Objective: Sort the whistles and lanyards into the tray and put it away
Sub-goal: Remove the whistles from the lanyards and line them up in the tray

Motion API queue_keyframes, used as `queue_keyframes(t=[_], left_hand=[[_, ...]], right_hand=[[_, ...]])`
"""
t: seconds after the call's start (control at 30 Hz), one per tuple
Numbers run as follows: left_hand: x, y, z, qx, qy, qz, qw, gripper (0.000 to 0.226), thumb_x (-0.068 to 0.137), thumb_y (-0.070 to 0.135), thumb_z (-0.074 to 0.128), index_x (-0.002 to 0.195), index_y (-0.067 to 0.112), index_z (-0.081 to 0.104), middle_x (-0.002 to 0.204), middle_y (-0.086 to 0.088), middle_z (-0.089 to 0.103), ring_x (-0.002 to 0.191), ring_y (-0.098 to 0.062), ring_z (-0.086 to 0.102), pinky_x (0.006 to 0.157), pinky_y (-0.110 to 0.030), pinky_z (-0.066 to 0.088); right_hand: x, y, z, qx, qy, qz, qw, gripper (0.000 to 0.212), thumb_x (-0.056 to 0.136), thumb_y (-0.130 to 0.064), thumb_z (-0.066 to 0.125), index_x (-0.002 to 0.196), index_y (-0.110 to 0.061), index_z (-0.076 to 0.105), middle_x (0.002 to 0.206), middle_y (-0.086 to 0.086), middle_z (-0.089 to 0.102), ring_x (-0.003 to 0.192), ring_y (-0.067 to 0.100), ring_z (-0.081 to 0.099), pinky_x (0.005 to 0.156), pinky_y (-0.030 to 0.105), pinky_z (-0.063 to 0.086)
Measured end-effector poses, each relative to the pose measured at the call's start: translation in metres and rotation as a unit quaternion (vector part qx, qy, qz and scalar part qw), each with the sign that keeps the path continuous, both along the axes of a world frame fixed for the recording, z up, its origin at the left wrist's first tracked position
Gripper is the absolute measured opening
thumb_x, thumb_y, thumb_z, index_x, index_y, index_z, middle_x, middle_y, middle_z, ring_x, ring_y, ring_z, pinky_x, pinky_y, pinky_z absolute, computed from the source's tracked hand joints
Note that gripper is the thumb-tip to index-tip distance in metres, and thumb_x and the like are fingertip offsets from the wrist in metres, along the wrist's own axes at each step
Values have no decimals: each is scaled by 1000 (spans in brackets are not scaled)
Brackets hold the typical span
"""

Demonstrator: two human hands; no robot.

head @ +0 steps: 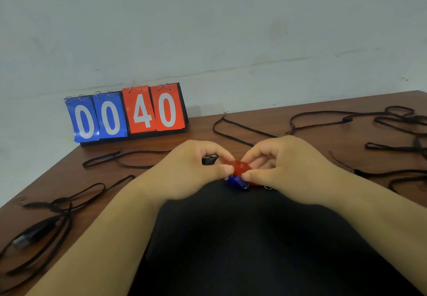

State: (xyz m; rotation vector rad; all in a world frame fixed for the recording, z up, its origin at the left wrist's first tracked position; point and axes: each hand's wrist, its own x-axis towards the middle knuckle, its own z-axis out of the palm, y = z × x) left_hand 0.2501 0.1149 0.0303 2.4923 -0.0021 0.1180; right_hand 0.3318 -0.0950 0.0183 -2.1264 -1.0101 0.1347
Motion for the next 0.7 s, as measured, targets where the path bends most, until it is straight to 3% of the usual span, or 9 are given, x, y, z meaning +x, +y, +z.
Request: queue_keyframes(t=[0.13, 0.3, 0.5, 0.7], left_hand=[[-1, 3, 0, 56, 63, -50, 995, 11, 88, 37, 78, 99, 40, 76, 86, 19, 71, 82, -2, 65, 80, -25, 50], [0, 4, -3, 119, 139, -54, 982, 15, 88, 37, 78, 101, 42, 72, 99, 21, 69, 94, 1, 65, 92, -27, 52], [1, 6, -5, 150, 141, -25, 978, 17, 89, 37, 77, 104, 41, 71, 102, 19, 64, 96, -2, 61, 85, -23, 47], [5, 7, -6, 175, 135, 15, 975, 22, 89, 36, 77, 109, 40, 70, 108, 17, 62, 100, -6, 59, 86, -24, 48]], right_hand=[[-3, 2, -7, -79, -19, 32, 996, 23, 79, -40, 83, 92, -38, 65, 90, -16, 73, 81, -1, 70, 79, 25, 59], [-5, 7, -13, -181, -73, 93, 976, 9, 87, -42, 76, 92, -36, 71, 91, -16, 68, 84, -1, 63, 78, 20, 54], [-3, 9, -14, -201, -137, 106, 964, 18, 93, -42, 69, 110, -38, 73, 92, -14, 65, 87, 1, 58, 80, 13, 45], [-1, 11, -16, -201, -189, 109, 955, 30, 93, -48, 65, 123, -42, 68, 113, -17, 58, 104, 3, 54, 94, 26, 50]])
